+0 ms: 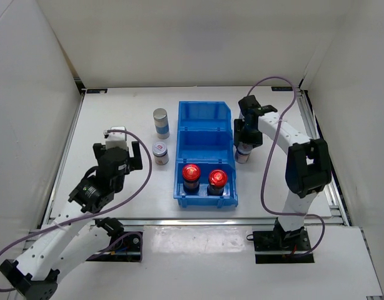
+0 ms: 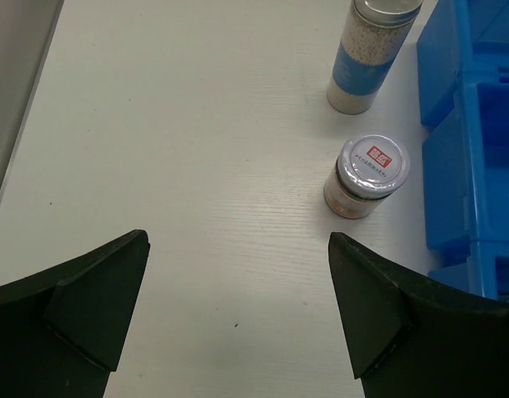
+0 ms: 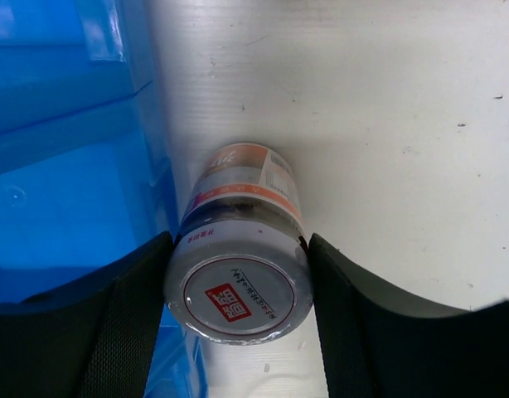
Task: Organize the condiment bottles
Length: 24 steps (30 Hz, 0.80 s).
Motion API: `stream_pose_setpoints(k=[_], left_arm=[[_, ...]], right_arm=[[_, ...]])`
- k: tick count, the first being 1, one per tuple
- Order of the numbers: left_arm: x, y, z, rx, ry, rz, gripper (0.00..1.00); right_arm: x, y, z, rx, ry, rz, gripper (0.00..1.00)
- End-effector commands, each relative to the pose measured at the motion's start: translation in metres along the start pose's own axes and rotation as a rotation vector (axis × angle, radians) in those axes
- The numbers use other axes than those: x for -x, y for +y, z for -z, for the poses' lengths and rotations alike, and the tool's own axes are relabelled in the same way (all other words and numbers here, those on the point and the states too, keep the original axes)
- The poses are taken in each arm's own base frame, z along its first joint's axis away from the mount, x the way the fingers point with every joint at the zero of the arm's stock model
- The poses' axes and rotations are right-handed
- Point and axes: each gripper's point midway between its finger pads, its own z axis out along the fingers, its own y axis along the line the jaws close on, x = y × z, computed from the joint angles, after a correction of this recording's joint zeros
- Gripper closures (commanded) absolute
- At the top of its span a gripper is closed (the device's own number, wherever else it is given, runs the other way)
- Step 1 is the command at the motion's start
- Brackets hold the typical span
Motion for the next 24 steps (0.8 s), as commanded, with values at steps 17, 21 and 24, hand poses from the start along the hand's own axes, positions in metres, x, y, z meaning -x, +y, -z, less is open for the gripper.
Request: stream_pose_setpoints(k=[17, 21, 24], left_arm=[[-0.003, -0.006, -0.017, 0.034, 0.029, -0.020, 0.00], [-0.003, -0.005, -0.017, 0.032, 0.021, -0.013, 0.00], [-0.007, -0.009, -0.019, 0.014, 0.025, -0.024, 0.00]], right_arm=[[0.057, 0.092, 0.079, 0.078, -0.265, 0.161, 0.96], [0.045, 0.101, 0.044, 0.084, -0.179, 0.160, 0.94], [0.036, 0.109, 0.030, 0.104, -0.145, 0.166, 0.89]])
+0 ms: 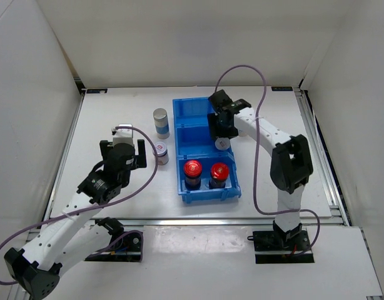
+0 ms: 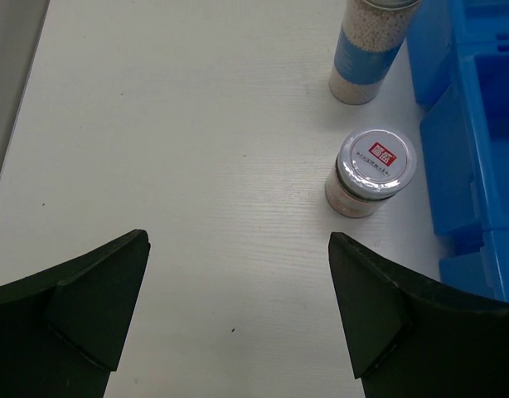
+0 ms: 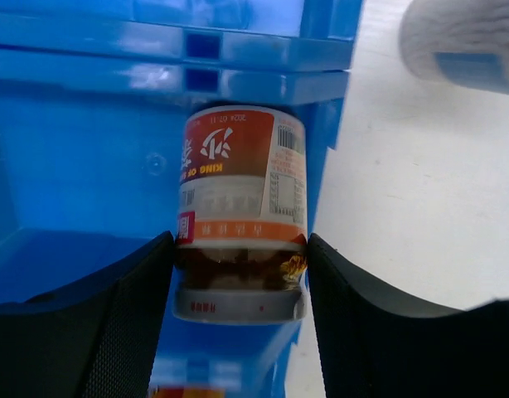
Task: Organize the condiment bottles
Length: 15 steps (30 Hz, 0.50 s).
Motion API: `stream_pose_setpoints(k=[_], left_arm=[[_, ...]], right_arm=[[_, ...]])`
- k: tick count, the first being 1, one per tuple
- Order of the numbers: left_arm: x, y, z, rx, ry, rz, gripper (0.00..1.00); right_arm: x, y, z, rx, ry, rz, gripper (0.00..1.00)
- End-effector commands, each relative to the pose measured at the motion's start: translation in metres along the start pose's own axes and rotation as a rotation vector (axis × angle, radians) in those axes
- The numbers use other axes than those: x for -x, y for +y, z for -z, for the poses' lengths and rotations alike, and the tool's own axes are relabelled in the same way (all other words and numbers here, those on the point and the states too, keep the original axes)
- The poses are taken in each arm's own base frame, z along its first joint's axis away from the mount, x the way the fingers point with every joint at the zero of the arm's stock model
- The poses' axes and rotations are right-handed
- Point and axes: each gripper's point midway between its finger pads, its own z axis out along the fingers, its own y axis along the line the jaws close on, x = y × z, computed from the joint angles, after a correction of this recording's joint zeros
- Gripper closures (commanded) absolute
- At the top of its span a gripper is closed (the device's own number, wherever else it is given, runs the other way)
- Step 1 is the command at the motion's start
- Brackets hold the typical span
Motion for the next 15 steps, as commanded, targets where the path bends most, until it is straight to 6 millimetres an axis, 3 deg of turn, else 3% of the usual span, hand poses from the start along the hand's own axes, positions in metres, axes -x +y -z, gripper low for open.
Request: stream_pose_setpoints(k=[1, 6, 10, 12, 15], left_arm=[[0.005, 0.000, -0.001, -0.004, -0.032, 0.021, 0.00], [0.003, -0.002, -0.002, -0.012, -0.023, 0.015, 0.00], [0.003, 0.000, -0.002, -0.003, -0.025, 0.015, 0.00], [0.003, 0.000, -0.002, -0.003, -0.025, 0.015, 0.00], [0.004, -0.004, -0.002, -0.024, -0.028, 0.011, 0.00]], right_arm=[[0.004, 0.011, -0.011, 0.039, -0.017, -0.036, 0.89], [-0.006, 0.013, -0.016, 0.055, 0.010, -0.044, 0.90], [0.003, 0.017, -0.001, 0.073, -0.030, -0.032, 0.91], [0.006, 0.018, 0.000, 0.076, -0.039, -0.034, 0.84], [0.012, 0.019, 0.001, 0.080, -0.051, -0.025, 0.65]])
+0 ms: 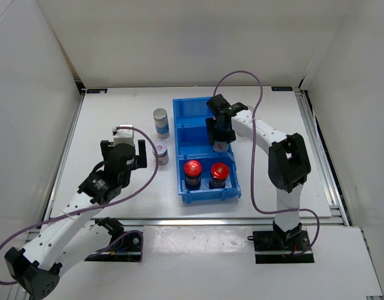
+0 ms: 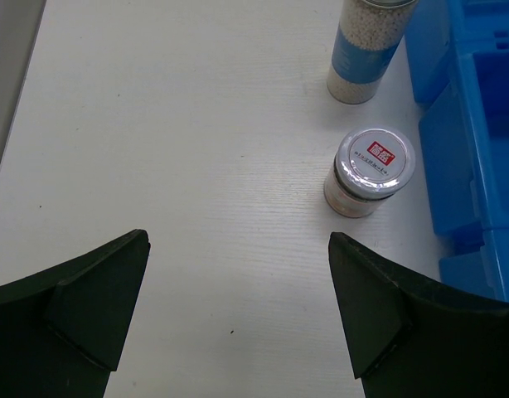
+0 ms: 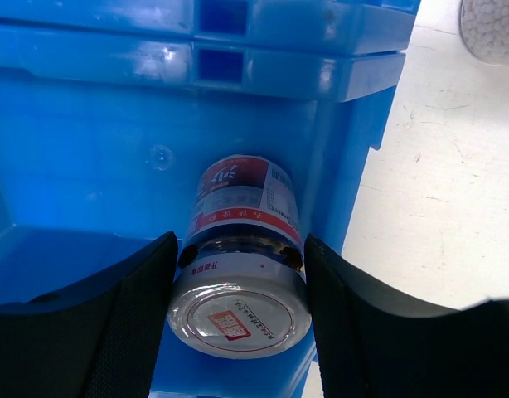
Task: Organize the condiment bottles
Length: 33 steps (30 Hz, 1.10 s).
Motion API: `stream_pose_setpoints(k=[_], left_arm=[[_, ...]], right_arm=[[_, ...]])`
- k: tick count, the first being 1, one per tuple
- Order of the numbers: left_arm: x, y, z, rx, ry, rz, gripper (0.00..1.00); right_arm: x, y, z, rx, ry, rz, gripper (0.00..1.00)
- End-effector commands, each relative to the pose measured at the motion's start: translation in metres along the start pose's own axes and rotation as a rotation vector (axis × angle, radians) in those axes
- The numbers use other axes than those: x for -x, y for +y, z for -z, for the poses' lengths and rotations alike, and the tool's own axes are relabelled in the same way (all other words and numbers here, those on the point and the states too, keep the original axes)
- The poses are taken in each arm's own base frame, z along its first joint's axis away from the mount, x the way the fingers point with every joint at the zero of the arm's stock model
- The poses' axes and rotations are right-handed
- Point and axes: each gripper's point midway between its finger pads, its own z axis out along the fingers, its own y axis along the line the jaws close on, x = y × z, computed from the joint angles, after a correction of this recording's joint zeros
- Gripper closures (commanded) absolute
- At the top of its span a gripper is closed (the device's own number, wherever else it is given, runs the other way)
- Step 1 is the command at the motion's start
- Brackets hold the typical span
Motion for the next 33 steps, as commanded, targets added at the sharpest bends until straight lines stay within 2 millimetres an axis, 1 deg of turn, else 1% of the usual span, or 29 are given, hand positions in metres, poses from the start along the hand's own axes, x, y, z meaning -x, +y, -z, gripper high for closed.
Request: stream_pose_setpoints(k=[1, 2, 3, 4, 5, 6, 8, 9, 10, 11, 12, 13, 14, 15, 17, 18, 19, 20, 21, 22, 23, 24, 25, 27, 28, 29, 31, 32, 33], left_arm=[[0.005, -0.002, 0.000, -0.017, -0.018, 0.009, 0.00], [0.004, -0.004, 0.000, -0.030, -0.015, 0.009, 0.00], [0.005, -0.008, 0.000, -0.050, -0.018, 0.014, 0.00], [0.000, -0.011, -0.002, -0.059, -0.001, -0.007, 0.00], [0.001, -0.014, -0.002, -0.074, -0.007, -0.001, 0.00], [0.000, -0.018, -0.002, -0.101, -0.001, -0.002, 0.00], [0.001, -0.023, -0.005, -0.112, -0.010, -0.004, 0.00], [-0.002, -0.029, -0.006, -0.137, 0.005, -0.001, 0.00], [-0.003, -0.032, -0.006, -0.154, 0.009, 0.009, 0.00], [0.002, -0.038, -0.004, -0.181, 0.010, 0.027, 0.00], [0.001, -0.046, -0.002, -0.222, 0.021, 0.050, 0.00], [0.010, -0.051, 0.000, -0.239, 0.003, 0.097, 0.00], [0.013, -0.059, -0.001, -0.267, 0.004, 0.147, 0.00], [0.019, -0.066, -0.004, -0.286, -0.021, 0.180, 0.00], [0.021, -0.075, -0.012, -0.298, -0.023, 0.197, 0.00], [0.015, -0.084, -0.022, -0.301, 0.007, 0.182, 0.00], [0.015, -0.089, -0.029, -0.300, 0.014, 0.178, 0.00], [0.025, -0.095, -0.034, -0.304, -0.003, 0.172, 0.00], [0.026, -0.100, -0.041, -0.301, 0.008, 0.166, 0.00], [0.013, -0.107, -0.055, -0.286, 0.057, 0.129, 0.00], [0.020, -0.113, -0.060, -0.288, 0.052, 0.132, 0.00], [0.019, -0.116, -0.067, -0.276, 0.057, 0.118, 0.00], [0.006, -0.122, -0.079, -0.264, 0.100, 0.094, 0.00], [0.005, -0.124, -0.090, -0.253, 0.106, 0.095, 0.00], [-0.001, -0.127, -0.096, -0.249, 0.119, 0.078, 0.00], [-0.002, -0.123, -0.101, -0.228, 0.117, 0.083, 0.00], [-0.007, -0.119, -0.108, -0.205, 0.138, 0.114, 0.00], [-0.009, -0.113, -0.113, -0.184, 0.146, 0.129, 0.00], [-0.014, -0.110, -0.118, -0.171, 0.159, 0.128, 0.00]], right_arm=[[0.030, 0.009, 0.030, 0.044, -0.109, -0.008, 0.60], [0.032, 0.010, 0.030, 0.043, -0.108, 0.002, 0.46], [0.028, 0.009, 0.027, 0.035, -0.085, 0.005, 0.40], [0.028, 0.007, 0.027, 0.023, -0.089, 0.004, 0.34], [0.027, 0.004, 0.027, 0.012, -0.083, 0.005, 0.26], [0.030, 0.003, 0.034, 0.006, -0.103, -0.007, 0.15], [0.035, -0.005, 0.047, -0.029, -0.141, -0.022, 0.05], [0.039, -0.009, 0.062, -0.030, -0.176, -0.028, 0.00], [0.037, -0.012, 0.068, -0.039, -0.188, -0.031, 0.00], [0.040, -0.014, 0.076, -0.043, -0.210, -0.035, 0.00], [0.041, -0.018, 0.090, -0.046, -0.241, -0.041, 0.00], [0.041, -0.021, 0.096, -0.051, -0.255, -0.045, 0.00], [0.039, -0.025, 0.109, -0.052, -0.282, -0.042, 0.00], [0.038, -0.026, 0.115, -0.048, -0.294, -0.044, 0.00], [0.033, -0.029, 0.127, -0.040, -0.313, -0.048, 0.00], [0.026, -0.027, 0.139, -0.002, -0.323, -0.047, 0.00], [0.021, -0.028, 0.144, 0.010, -0.329, -0.047, 0.00], [0.017, -0.027, 0.160, 0.028, -0.362, -0.045, 0.00], [0.013, -0.029, 0.165, 0.031, -0.371, -0.047, 0.00], [0.003, -0.031, 0.163, 0.037, -0.358, -0.043, 0.00], [0.000, -0.034, 0.177, 0.049, -0.390, -0.049, 0.00], [-0.003, -0.035, 0.180, 0.054, -0.397, -0.059, 0.00], [-0.010, -0.036, 0.187, 0.071, -0.409, -0.059, 0.00], [-0.018, -0.038, 0.194, 0.084, -0.413, -0.058, 0.00], [-0.024, -0.039, 0.197, 0.091, -0.406, -0.056, 0.00], [-0.025, -0.041, 0.208, 0.103, -0.438, -0.061, 0.00], [-0.038, -0.045, 0.207, 0.094, -0.416, -0.057, 0.00], [-0.039, -0.045, 0.217, 0.113, -0.441, -0.060, 0.00], [-0.045, -0.048, 0.217, 0.108, -0.433, -0.048, 0.00]])
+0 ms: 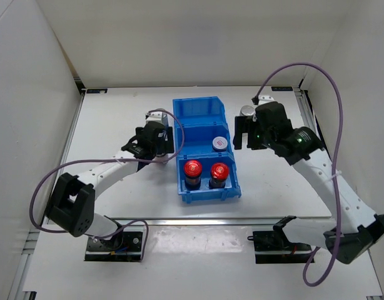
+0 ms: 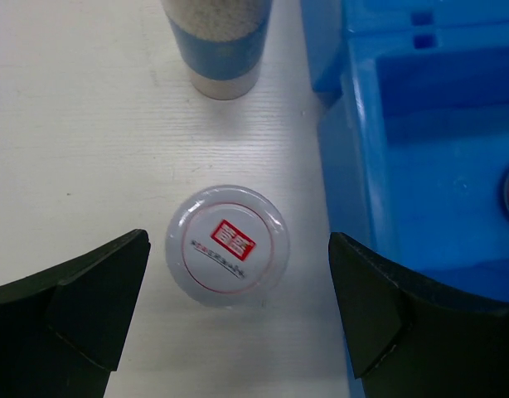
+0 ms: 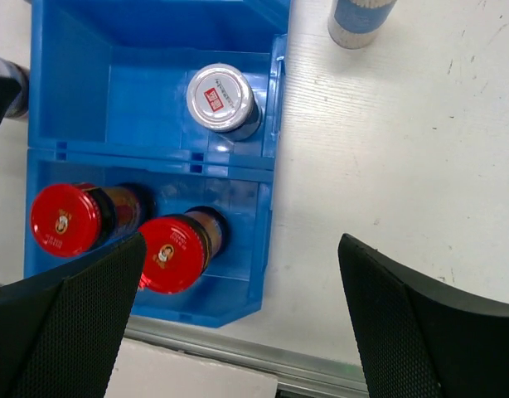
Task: Organize the condiment bottles
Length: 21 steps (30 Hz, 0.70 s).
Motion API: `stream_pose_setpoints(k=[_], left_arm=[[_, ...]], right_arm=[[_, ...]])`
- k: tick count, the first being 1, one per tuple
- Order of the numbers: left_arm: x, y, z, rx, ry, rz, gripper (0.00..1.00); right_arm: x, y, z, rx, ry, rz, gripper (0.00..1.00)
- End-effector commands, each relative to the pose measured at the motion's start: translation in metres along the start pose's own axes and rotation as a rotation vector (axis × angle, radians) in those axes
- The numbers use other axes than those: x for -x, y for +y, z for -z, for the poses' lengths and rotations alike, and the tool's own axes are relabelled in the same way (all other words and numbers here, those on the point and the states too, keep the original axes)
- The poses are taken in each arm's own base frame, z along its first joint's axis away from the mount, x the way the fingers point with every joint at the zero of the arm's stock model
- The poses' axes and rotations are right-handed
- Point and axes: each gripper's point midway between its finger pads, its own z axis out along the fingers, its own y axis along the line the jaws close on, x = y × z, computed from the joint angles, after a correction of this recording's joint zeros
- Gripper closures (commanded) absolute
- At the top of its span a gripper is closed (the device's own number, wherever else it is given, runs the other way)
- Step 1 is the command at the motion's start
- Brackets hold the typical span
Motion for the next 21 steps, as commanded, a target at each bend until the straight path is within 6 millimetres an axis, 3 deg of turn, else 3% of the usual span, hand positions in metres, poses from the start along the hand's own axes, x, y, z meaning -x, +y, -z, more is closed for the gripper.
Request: stream_pose_setpoints(k=[1, 5, 11, 13, 16, 17, 20, 21], left_arm=[[0.025, 0.005, -0.004, 0.011, -0.059, 0.081, 0.00], [0.010, 0.014, -0.021, 0.031, -0.002, 0.115, 0.00], [-0.011, 0.005, -0.031, -0.005, 0.072, 0.098, 0.24], [-0.009, 0.002, -0.028, -0.030, 0.072, 0.091, 0.31], [0.005, 0.002, -0.015, -0.041, 0.043, 0.100, 0.53], [0.013, 0.001, -0.009, -0.045, 0.031, 0.103, 0.69], [0.059, 0.002, 0.022, -0.029, -0.065, 0.131, 0.89], [0.086, -0.001, 0.035, -0.034, -0.129, 0.134, 0.89]], right_arm=[[-0.010, -0.003, 0.018, 0.019, 0.000, 0.004, 0.00], [-0.015, -0.010, 0.026, 0.006, -0.001, 0.014, 0.00], [-0.031, -0.025, 0.033, -0.049, 0.023, 0.040, 0.00], [-0.031, -0.029, 0.039, -0.054, 0.009, 0.047, 0.00], [-0.030, -0.033, 0.046, -0.062, -0.006, 0.054, 0.00], [-0.033, -0.035, 0.046, -0.074, 0.003, 0.057, 0.00], [-0.033, -0.040, 0.049, -0.089, -0.001, 0.051, 0.00], [-0.035, -0.041, 0.052, -0.089, 0.000, 0.060, 0.00]])
